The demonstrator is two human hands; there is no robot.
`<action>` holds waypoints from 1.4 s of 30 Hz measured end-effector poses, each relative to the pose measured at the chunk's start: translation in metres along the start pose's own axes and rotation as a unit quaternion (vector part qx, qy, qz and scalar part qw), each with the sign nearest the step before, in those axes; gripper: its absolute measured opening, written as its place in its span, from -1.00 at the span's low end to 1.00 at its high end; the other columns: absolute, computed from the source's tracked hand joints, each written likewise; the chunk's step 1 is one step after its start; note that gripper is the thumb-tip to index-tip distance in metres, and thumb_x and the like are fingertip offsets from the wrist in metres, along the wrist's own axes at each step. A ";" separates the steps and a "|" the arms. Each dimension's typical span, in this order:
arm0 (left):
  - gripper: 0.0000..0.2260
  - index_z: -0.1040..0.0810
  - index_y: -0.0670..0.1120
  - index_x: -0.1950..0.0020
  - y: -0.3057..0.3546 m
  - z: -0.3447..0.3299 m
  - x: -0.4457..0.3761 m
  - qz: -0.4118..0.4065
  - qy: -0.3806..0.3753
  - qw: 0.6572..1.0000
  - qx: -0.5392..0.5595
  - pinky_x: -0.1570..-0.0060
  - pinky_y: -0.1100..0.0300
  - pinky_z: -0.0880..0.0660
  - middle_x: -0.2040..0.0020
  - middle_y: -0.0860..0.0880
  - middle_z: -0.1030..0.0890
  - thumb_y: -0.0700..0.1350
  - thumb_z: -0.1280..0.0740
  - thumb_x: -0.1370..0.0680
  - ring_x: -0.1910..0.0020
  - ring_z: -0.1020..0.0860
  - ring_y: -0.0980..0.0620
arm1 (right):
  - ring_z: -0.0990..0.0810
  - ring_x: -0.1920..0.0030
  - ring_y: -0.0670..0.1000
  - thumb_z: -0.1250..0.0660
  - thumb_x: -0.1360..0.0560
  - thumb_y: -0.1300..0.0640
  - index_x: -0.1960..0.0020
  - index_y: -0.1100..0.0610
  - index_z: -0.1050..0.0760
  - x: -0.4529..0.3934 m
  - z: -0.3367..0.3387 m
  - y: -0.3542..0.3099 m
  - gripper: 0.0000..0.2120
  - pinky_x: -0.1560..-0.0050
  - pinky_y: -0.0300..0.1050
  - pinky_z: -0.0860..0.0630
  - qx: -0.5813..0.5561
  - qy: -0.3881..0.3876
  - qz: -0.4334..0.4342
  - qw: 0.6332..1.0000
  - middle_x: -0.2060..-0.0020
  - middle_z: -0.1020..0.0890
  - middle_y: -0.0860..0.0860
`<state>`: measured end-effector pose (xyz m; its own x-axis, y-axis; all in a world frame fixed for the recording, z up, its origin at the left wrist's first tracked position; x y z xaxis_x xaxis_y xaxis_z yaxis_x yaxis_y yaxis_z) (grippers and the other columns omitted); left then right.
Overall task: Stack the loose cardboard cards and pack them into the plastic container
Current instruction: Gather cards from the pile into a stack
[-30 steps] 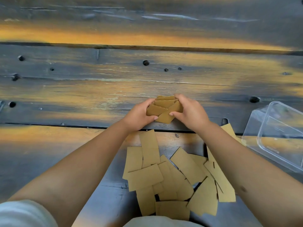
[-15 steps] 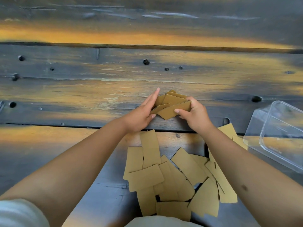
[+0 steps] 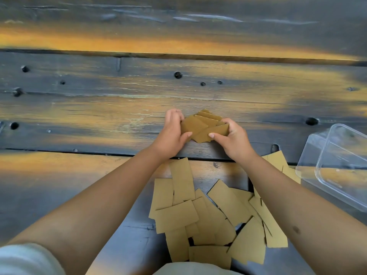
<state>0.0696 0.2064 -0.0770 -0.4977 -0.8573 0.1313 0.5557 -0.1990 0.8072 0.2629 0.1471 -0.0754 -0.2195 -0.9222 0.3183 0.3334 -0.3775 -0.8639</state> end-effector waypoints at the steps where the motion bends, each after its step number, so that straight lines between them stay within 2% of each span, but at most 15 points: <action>1: -0.51 -0.21 -0.05 -0.21 -0.003 -0.001 -0.003 0.022 0.015 1.000 0.008 -0.32 0.11 -0.32 -0.30 -0.06 -0.21 -0.18 -0.45 -0.47 -0.24 -0.29 0.10 | -0.54 0.20 -0.31 -0.49 -0.39 0.16 0.09 -0.21 -0.47 0.001 -0.002 -0.002 -0.68 0.12 -0.33 -0.47 0.002 -0.003 0.002 1.000 0.18 -0.61 -0.22; 3: -0.24 -0.09 0.07 -0.39 -0.005 -0.003 -0.007 0.063 0.015 0.997 0.039 -0.28 0.34 -0.24 -0.41 -0.07 -0.19 -0.09 -0.53 -0.40 -0.31 -0.27 0.17 | -0.53 0.22 -0.32 -0.48 -0.41 0.17 0.09 -0.21 -0.46 0.004 -0.006 -0.005 -0.68 0.16 -0.38 -0.44 0.002 -0.009 0.010 1.000 0.20 -0.60 -0.23; 6: -0.11 -0.07 0.20 -0.45 -0.001 -0.004 -0.012 0.036 0.009 0.999 0.021 -0.19 0.50 -0.15 -0.43 0.02 -0.20 -0.03 -0.58 -0.32 -0.28 -0.22 0.26 | -0.52 0.16 -0.29 -0.42 -0.45 0.22 0.00 -0.22 -0.44 0.008 -0.012 -0.008 -0.65 0.09 -0.31 -0.42 0.005 -0.039 0.029 0.999 0.13 -0.58 -0.24; 9: -0.24 -0.28 0.05 -0.40 0.002 0.000 -0.014 -0.006 0.020 0.997 -0.072 -0.35 0.15 -0.27 -0.32 0.00 -0.42 0.05 -0.57 -0.30 -0.30 -0.35 0.09 | -0.53 -0.03 -0.13 -0.38 -0.42 0.20 -0.14 -0.23 -0.38 0.012 -0.021 -0.008 -0.56 -0.04 -0.19 -0.45 -0.018 -0.107 0.008 0.994 -0.03 -0.57 -0.12; 11: -0.32 -0.35 0.03 -0.35 0.005 0.000 -0.013 -0.034 0.018 0.986 -0.164 -0.42 -0.05 -0.10 -0.29 -0.01 -0.51 0.13 -0.53 -0.32 -0.39 -0.33 -0.07 | -0.41 -0.17 -0.08 -0.41 -0.38 0.00 -0.24 -0.15 -0.36 0.016 -0.028 -0.009 -0.53 -0.08 -0.25 -0.37 0.009 -0.122 -0.007 0.992 -0.13 -0.47 -0.08; 13: -0.38 -0.38 0.02 -0.34 0.009 -0.002 -0.012 -0.048 0.014 0.976 -0.211 -0.44 -0.11 0.02 -0.27 -0.02 -0.54 0.16 -0.47 -0.35 -0.40 -0.31 -0.06 | -0.31 -0.24 -0.08 -0.38 -0.39 -0.17 -0.22 -0.08 -0.40 0.019 -0.034 -0.009 -0.55 -0.12 -0.28 -0.29 0.025 -0.088 -0.014 0.996 -0.15 -0.43 -0.08; 15: -0.43 -0.39 0.01 -0.30 0.012 -0.005 -0.009 -0.070 0.019 0.969 -0.236 -0.41 -0.07 -0.11 -0.18 -0.02 -0.59 0.15 -0.45 -0.37 -0.31 -0.40 -0.04 | -0.43 -0.17 -0.09 -0.30 -0.42 -0.27 -0.09 -0.14 -0.44 0.024 -0.040 -0.011 -0.68 -0.06 -0.20 -0.36 -0.061 -0.028 -0.070 0.995 -0.11 -0.50 -0.08; 17: -0.37 -0.31 0.02 -0.33 0.014 -0.009 -0.007 -0.069 0.001 0.972 -0.224 -0.12 0.05 -0.38 -0.10 -0.05 -0.62 0.15 -0.48 -0.36 -0.14 -0.52 -0.09 | -0.54 -0.02 -0.20 -0.24 -0.43 -0.32 -0.08 -0.15 -0.44 0.028 -0.044 -0.008 -0.66 0.08 -0.23 -0.40 -0.173 0.026 -0.128 0.976 -0.06 -0.59 -0.09; 19: -0.28 -0.20 0.05 -0.39 0.013 -0.011 -0.005 -0.044 -0.020 0.982 -0.182 0.06 0.11 -0.42 -0.12 -0.08 -0.60 0.10 -0.51 -0.36 -0.08 -0.55 -0.11 | -0.56 0.06 -0.25 -0.22 -0.49 -0.22 -0.12 -0.13 -0.44 0.028 -0.045 -0.005 -0.73 0.11 -0.27 -0.41 -0.223 0.077 -0.141 0.962 -0.02 -0.61 -0.11; 24: -0.25 -0.16 0.03 -0.46 0.009 -0.013 -0.002 -0.040 -0.054 0.987 -0.146 -0.20 0.07 -0.40 -0.30 -0.04 -0.48 0.02 -0.50 -0.39 -0.28 -0.41 -0.04 | -0.59 0.04 -0.15 -0.20 -0.56 0.08 -0.07 -0.09 -0.53 0.024 -0.036 -0.007 -0.83 0.08 -0.24 -0.48 -0.294 0.146 -0.116 0.937 -0.02 -0.63 -0.06; 30: -0.29 -0.17 0.03 -0.47 0.010 -0.022 0.008 -0.065 -0.032 0.980 -0.185 -0.24 0.05 -0.38 -0.29 -0.02 -0.46 -0.02 -0.47 -0.42 -0.29 -0.33 -0.03 | -0.62 0.16 -0.15 -0.30 -0.34 -0.36 0.10 -0.05 -0.51 0.024 -0.041 -0.016 -0.60 0.16 -0.19 -0.49 -0.253 0.145 -0.139 0.946 0.20 -0.65 -0.12; 33: -0.31 -0.25 -0.03 -0.45 0.007 -0.018 0.009 -0.042 -0.006 0.980 -0.193 -0.30 -0.04 -0.36 -0.31 -0.04 -0.44 0.03 -0.48 -0.41 -0.32 -0.31 -0.06 | -0.60 0.22 -0.13 -0.35 -0.35 -0.26 0.15 -0.04 -0.53 0.021 -0.040 -0.017 -0.70 0.19 -0.18 -0.49 -0.296 0.166 -0.163 0.926 0.26 -0.64 -0.12; 36: -0.34 -0.34 -0.04 -0.41 -0.003 -0.011 0.012 -0.026 0.035 0.975 -0.217 -0.33 -0.03 -0.28 -0.35 -0.06 -0.37 0.08 -0.49 -0.39 -0.36 -0.25 -0.09 | -0.56 0.21 -0.05 -0.31 -0.49 0.01 0.15 -0.02 -0.50 0.020 -0.033 -0.004 -0.93 0.18 -0.16 -0.48 -0.431 0.200 -0.192 0.859 0.26 -0.60 -0.04; 38: -0.35 -0.32 -0.04 -0.42 -0.010 -0.013 0.014 -0.014 0.018 0.984 -0.174 -0.32 0.03 -0.29 -0.34 -0.04 -0.39 0.05 -0.48 -0.41 -0.35 -0.29 -0.06 | -0.51 0.23 -0.01 -0.22 -0.54 0.24 0.12 0.05 -0.41 0.022 -0.030 0.006 -0.88 0.17 -0.17 -0.44 -0.506 0.204 -0.183 0.818 0.28 -0.55 0.01; 42: -0.13 0.03 0.17 -0.52 -0.012 -0.020 0.017 0.037 -0.004 0.995 -0.098 -0.14 0.18 -0.34 -0.26 0.03 -0.47 0.01 -0.50 -0.41 -0.23 -0.40 0.05 | -0.54 0.11 0.02 -0.13 -0.56 0.38 0.04 0.07 -0.41 0.023 -0.033 0.013 -0.77 0.00 -0.15 -0.44 -0.474 0.171 -0.178 0.845 0.14 -0.58 0.07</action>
<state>0.0677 0.1848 -0.0965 -0.4560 -0.8693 0.1906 0.7091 -0.2255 0.6681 0.2321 0.1234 -0.0924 -0.4565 -0.6254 0.6328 -0.6592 -0.2399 -0.7127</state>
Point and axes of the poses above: each hand's wrist, its own x-axis away from the middle knuckle, its own z-axis out of the back of the hand, y = z × x, the point moved 4 cm from there along -x, towards the middle knuckle
